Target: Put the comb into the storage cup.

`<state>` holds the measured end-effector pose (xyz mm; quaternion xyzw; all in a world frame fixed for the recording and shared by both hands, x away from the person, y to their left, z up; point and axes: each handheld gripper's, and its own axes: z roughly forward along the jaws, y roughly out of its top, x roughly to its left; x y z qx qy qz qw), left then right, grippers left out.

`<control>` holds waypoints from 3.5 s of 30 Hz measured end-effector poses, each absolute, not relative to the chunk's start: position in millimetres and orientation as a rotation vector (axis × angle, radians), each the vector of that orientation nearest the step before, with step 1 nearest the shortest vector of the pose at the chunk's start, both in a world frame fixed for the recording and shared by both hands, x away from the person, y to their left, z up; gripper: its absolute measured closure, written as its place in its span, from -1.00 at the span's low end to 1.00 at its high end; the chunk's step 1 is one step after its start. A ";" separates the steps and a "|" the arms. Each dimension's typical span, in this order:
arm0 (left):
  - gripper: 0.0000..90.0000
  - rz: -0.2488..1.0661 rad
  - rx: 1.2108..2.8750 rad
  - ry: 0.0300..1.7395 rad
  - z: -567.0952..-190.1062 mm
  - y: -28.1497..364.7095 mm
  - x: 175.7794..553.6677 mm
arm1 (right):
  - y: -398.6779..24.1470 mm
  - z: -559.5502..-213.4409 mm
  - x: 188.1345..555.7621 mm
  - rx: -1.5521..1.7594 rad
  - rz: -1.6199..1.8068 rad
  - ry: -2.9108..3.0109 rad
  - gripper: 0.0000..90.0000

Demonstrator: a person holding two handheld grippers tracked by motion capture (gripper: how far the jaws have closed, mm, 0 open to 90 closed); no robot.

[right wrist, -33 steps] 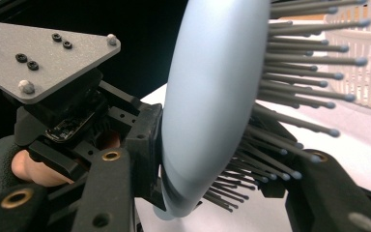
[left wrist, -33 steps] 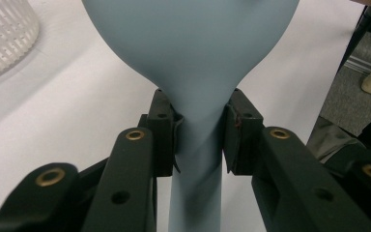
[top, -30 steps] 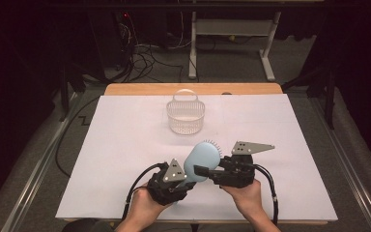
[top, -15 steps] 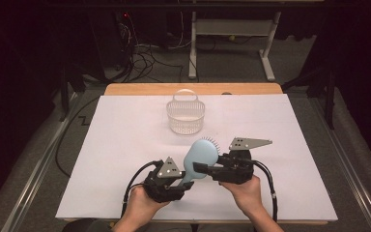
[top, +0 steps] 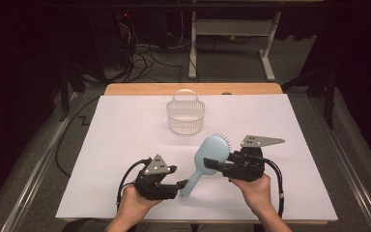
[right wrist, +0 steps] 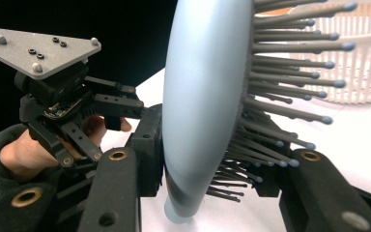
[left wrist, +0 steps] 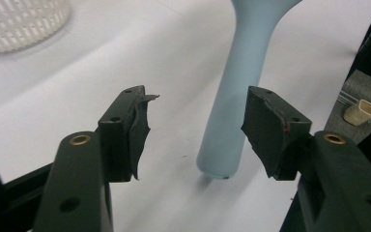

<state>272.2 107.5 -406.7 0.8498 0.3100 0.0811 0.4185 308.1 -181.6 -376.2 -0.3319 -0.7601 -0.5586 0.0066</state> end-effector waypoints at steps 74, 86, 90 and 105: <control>-0.28 0.513 1.790 1.101 -453.8 235.6 269.4 | -237.4 -332.7 335.3 -1.245 -1.743 -2.466 0.25; -0.28 0.508 1.794 1.110 -456.9 240.6 268.1 | -232.2 -326.2 344.3 -1.252 -1.723 -2.481 0.25; -0.29 0.503 1.789 1.116 -457.4 241.4 267.9 | -230.9 -320.9 347.5 -1.249 -1.732 -2.492 0.25; -0.29 0.504 1.784 1.132 -459.0 242.5 270.3 | -224.5 -301.5 359.3 -1.237 -1.771 -2.506 0.25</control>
